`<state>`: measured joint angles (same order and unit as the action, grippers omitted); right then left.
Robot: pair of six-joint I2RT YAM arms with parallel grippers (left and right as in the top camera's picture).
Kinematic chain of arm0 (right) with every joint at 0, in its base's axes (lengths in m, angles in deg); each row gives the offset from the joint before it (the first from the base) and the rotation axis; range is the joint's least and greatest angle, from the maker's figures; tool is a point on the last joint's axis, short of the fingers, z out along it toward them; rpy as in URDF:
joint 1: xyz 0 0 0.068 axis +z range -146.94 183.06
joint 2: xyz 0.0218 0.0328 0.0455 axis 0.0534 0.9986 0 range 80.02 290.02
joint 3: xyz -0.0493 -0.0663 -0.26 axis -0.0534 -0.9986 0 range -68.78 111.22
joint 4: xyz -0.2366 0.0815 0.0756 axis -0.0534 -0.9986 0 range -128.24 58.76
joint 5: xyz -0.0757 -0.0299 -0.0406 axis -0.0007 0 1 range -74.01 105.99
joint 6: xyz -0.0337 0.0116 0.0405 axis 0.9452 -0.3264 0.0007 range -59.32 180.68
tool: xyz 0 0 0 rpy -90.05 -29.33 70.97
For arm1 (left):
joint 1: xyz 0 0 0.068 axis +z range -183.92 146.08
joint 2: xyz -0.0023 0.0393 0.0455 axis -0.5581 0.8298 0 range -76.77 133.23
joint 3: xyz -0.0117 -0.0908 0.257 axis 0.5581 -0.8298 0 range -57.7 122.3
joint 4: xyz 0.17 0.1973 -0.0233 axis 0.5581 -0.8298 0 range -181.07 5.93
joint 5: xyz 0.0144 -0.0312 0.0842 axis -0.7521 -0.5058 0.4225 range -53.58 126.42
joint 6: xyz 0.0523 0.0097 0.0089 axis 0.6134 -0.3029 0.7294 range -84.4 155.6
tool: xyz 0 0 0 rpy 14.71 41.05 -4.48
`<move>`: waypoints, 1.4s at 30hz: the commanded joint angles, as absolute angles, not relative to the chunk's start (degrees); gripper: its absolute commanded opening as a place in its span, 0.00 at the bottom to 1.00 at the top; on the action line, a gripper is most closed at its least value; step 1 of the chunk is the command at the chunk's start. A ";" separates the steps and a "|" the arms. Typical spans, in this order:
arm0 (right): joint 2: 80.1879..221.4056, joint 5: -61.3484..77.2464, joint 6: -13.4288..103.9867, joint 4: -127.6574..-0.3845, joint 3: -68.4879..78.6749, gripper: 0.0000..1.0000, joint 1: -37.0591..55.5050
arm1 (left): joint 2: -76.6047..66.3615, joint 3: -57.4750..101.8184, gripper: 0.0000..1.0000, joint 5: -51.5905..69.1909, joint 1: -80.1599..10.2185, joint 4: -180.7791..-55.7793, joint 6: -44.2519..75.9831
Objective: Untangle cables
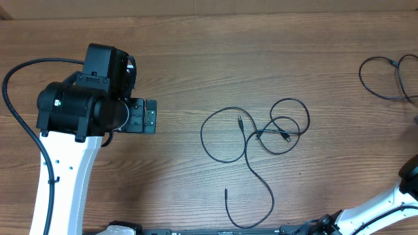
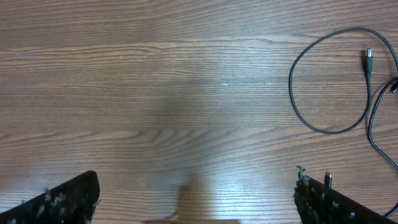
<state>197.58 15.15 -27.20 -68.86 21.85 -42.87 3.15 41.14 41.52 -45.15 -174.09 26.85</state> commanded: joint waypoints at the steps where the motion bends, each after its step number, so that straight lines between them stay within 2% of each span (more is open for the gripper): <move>1: 194.61 15.00 -5.21 -60.12 23.55 0.04 -39.14 | 2.08 42.43 0.99 40.78 -45.21 -174.13 27.68; 5: 194.48 15.19 24.60 -53.06 27.38 0.04 -34.37 | 2.08 42.43 1.00 39.92 -45.21 -174.22 27.70; 7: 194.50 13.99 35.62 -50.98 28.38 0.04 -32.32 | 2.08 42.43 1.00 39.92 -45.21 -174.20 27.70; 12: 194.94 15.54 60.14 -48.84 28.43 0.04 -26.81 | 2.08 42.43 1.00 39.90 -45.21 -173.98 27.68; 16: 196.99 17.51 74.94 -47.14 28.43 0.04 -22.61 | 2.08 42.43 1.00 39.66 -45.21 -173.98 27.20; 28: 215.57 18.98 73.78 -45.96 28.43 0.04 -19.73 | 2.08 42.43 1.00 38.07 -45.21 -174.11 26.17; 33: 217.54 19.00 73.80 -45.58 28.45 0.05 -19.73 | 2.08 42.43 1.00 38.04 -45.21 -174.00 26.15; 34: 217.27 19.13 73.80 -45.39 28.64 0.28 -19.73 | 2.08 42.43 1.00 38.04 -45.21 -174.00 26.15; 35: 217.17 19.43 73.80 -45.43 29.10 0.72 -19.73 | 2.08 42.43 1.00 38.04 -45.21 -173.98 26.15; 36: 216.97 19.98 73.82 -45.83 29.72 1.00 -19.73 | 2.08 42.43 1.00 38.07 -45.21 -173.98 26.17; 42: 214.56 19.78 73.85 -55.99 38.31 1.00 -19.73 | 2.08 42.43 1.00 38.22 -45.21 -173.98 26.19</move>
<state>215.94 19.94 73.58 -53.76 33.67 -19.88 3.11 41.23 38.55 -45.15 -174.13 26.76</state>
